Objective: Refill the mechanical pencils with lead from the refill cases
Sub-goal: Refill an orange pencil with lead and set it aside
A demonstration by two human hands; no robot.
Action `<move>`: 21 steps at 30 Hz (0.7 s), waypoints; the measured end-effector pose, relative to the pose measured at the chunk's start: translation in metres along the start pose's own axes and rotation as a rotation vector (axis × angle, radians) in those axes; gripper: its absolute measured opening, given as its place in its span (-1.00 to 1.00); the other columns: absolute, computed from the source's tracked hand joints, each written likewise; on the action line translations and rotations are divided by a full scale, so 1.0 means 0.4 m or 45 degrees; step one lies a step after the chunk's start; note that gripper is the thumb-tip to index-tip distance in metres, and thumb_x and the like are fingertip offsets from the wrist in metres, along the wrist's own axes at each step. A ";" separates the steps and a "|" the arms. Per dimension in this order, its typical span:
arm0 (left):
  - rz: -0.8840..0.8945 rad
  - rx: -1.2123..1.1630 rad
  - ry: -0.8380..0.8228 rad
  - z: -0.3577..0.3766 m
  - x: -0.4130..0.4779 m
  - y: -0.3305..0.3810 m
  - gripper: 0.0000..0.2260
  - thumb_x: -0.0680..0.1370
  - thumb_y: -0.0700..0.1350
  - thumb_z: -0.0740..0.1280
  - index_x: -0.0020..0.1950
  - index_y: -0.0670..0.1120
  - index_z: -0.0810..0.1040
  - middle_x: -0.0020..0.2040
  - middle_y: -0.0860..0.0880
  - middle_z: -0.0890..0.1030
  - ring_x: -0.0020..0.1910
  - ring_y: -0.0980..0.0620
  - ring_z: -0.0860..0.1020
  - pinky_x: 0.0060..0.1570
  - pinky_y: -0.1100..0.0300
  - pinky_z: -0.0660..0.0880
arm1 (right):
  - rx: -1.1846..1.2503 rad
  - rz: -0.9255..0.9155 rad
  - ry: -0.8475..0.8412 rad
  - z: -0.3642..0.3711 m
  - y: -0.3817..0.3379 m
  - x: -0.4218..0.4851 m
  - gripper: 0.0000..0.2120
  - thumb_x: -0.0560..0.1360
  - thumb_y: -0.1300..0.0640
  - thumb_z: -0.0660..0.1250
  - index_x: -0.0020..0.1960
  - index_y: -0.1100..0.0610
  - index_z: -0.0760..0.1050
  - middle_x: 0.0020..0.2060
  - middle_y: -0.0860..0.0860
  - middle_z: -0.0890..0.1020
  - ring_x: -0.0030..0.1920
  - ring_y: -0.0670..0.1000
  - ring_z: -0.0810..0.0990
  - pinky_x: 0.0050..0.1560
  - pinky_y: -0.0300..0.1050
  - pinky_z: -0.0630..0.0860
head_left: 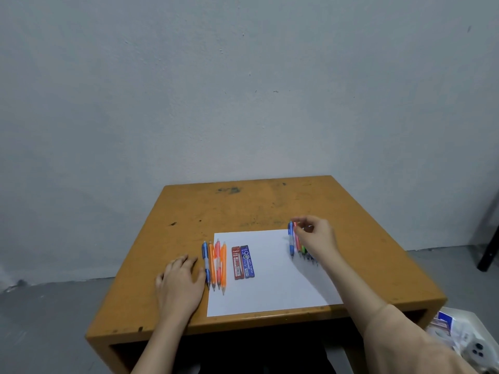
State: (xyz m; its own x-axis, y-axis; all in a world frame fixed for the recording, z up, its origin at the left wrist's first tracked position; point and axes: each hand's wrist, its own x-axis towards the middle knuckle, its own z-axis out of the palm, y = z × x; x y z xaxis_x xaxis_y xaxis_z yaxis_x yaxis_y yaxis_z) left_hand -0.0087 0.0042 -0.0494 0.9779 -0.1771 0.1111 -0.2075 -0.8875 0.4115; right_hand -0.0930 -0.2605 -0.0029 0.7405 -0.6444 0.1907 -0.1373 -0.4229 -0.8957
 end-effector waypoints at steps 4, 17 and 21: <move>0.007 -0.005 0.004 0.001 -0.001 -0.001 -0.58 0.59 0.16 0.15 0.43 0.09 0.36 0.46 0.08 0.32 0.46 0.06 0.20 0.42 0.00 0.11 | 0.084 -0.060 -0.075 0.042 -0.040 -0.013 -0.76 0.48 0.30 0.28 -0.05 0.01 0.63 -0.36 -0.07 0.53 -0.43 -0.10 0.43 -0.27 -0.12 0.48; 0.015 -0.013 0.035 -0.002 -0.001 -0.002 -0.59 0.59 0.15 0.14 0.42 0.11 0.37 0.45 0.11 0.32 0.45 0.10 0.20 0.42 0.04 0.09 | -0.238 -0.190 -0.578 0.215 -0.101 -0.015 -0.76 0.52 0.12 0.34 0.18 0.06 0.57 -0.04 -0.03 0.59 -0.05 -0.10 0.54 -0.14 -0.25 0.49; 0.012 -0.020 0.039 -0.001 0.000 -0.003 -0.59 0.59 0.16 0.14 0.42 0.11 0.37 0.45 0.12 0.32 0.45 0.11 0.20 0.42 0.04 0.09 | -0.364 -0.207 -0.620 0.254 -0.096 -0.001 -0.70 0.52 0.04 0.35 0.23 0.07 0.54 0.10 -0.02 0.59 0.10 -0.08 0.50 -0.01 -0.24 0.45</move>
State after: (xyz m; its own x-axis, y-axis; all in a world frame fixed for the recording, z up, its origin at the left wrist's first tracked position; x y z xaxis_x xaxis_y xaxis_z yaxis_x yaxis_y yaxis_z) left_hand -0.0085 0.0053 -0.0495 0.9747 -0.1719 0.1427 -0.2172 -0.8791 0.4242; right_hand -0.0211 -0.1795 -0.0095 0.9745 -0.2187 0.0497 -0.1186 -0.6906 -0.7134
